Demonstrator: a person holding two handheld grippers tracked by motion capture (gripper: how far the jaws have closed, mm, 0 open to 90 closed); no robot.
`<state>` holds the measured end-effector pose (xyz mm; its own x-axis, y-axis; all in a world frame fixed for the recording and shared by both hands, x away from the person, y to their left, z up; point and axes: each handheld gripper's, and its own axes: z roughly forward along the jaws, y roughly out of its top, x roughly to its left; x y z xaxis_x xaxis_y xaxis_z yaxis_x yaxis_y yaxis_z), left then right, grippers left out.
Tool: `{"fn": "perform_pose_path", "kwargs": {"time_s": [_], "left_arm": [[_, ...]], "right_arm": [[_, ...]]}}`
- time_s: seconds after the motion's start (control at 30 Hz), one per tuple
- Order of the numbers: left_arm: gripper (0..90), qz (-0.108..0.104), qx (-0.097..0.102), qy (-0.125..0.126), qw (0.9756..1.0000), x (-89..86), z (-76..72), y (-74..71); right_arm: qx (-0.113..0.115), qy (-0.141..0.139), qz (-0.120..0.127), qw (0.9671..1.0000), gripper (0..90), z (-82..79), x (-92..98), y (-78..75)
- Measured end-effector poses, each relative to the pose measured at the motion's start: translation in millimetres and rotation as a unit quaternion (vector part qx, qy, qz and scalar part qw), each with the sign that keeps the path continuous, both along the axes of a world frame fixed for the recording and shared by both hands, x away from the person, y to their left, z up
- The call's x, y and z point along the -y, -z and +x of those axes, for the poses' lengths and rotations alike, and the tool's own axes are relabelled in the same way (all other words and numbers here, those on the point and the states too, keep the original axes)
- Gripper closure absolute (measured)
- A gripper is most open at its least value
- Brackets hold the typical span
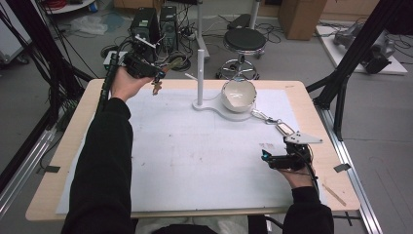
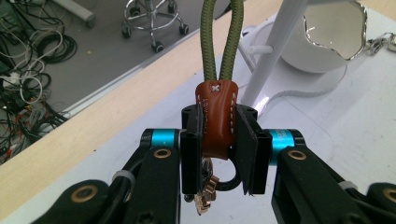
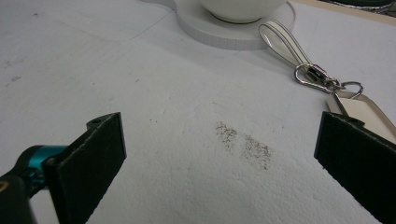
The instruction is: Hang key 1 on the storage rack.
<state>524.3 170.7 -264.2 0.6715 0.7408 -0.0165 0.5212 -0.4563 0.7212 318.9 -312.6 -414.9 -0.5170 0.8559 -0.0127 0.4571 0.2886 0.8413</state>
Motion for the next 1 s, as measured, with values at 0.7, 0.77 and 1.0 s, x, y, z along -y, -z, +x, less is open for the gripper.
{"fn": "perform_pose_path", "kwargs": {"time_s": [0.7, 0.77, 1.0], "left_arm": [[72.6, -0.022, -0.040, 0.004, 0.9989, 10.5, 8.8, 33.4], [72.6, -0.029, -0.042, 0.006, 0.9987, 9.8, 8.9, 34.3], [72.6, -0.043, -0.037, 0.019, 0.9982, 11.8, 6.9, 33.5]], "right_arm": [[-0.002, -0.002, -0.001, 1.0000, 1.2, -2.4, 1.8, 1.8], [-0.005, -0.002, -0.004, 1.0000, 1.2, -2.3, 1.1, 2.2], [-0.003, -0.003, -0.009, 1.0000, 1.2, -1.9, 0.4, 2.7]]}}
